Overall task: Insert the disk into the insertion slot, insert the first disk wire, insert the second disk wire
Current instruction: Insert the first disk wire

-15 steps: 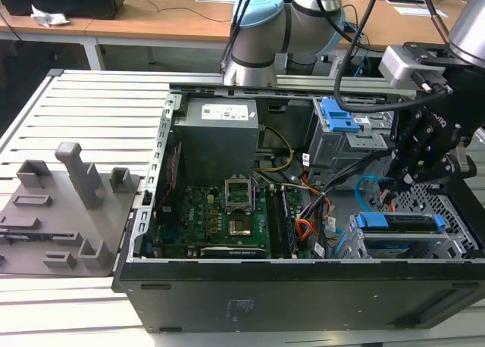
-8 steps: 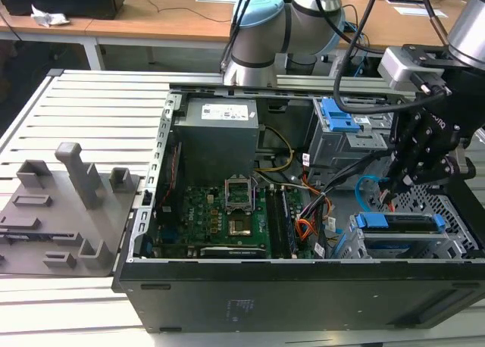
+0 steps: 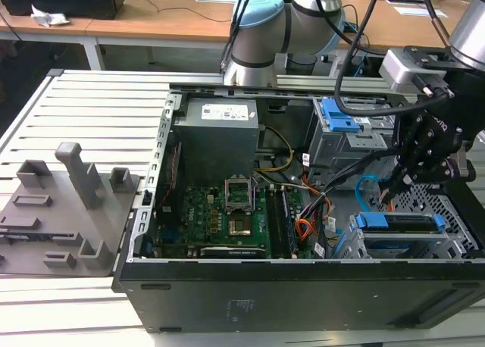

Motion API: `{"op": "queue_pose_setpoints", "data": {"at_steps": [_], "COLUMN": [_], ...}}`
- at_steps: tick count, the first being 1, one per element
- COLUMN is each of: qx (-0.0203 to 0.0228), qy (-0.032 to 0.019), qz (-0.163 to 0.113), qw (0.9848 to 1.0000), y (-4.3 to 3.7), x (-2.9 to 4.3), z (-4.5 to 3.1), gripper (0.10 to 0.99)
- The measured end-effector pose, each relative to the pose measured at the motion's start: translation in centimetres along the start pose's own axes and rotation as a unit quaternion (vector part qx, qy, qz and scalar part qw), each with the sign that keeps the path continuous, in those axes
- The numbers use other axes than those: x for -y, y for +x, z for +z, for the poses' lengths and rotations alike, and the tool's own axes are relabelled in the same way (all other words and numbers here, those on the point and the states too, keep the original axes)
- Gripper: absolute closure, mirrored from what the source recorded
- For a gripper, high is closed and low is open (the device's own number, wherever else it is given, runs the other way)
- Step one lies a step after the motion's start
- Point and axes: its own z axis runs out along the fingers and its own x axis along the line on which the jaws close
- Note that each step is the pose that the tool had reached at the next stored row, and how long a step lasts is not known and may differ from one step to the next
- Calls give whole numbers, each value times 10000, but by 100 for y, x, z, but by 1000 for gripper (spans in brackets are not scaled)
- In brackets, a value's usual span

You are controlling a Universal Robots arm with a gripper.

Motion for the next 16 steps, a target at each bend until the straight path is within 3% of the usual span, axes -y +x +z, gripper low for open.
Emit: {"op": "queue_pose_setpoints", "data": {"at_steps": [4,6,8,16], "qx": [-1,0,0,3], "qy": [0,-2,-6,-7], "qz": [1,2,1,1], "qw": [10000,10000,10000,10000], "y": [241,305,324,323], "x": [5,29,93,162], "z": [13,27,45,91], "gripper": [914,914,914,914]}}
